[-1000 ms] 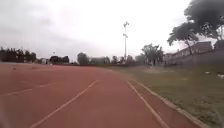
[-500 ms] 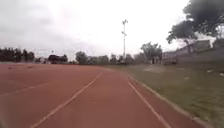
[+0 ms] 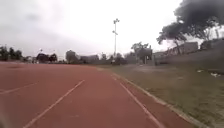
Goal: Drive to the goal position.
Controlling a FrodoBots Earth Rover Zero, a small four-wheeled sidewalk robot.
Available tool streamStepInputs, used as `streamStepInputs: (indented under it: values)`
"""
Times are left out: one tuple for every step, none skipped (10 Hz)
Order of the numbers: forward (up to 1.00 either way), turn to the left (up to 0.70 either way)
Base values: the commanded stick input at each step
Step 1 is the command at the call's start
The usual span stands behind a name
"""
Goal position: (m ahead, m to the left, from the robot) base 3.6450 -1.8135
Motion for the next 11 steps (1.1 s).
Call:
streamStepInputs:
  values:
    - [0.7,0.0]
    - [0.7,0.0]
    - [0.7,0.0]
    - [0.7,0.0]
    - [0.7,0.0]
    - [0.7,0.0]
    - [0.7,0.0]
    - [0.7,0.0]
    - [0.7,0.0]
    - [0.7,0.0]
    - [0.7,0.35]
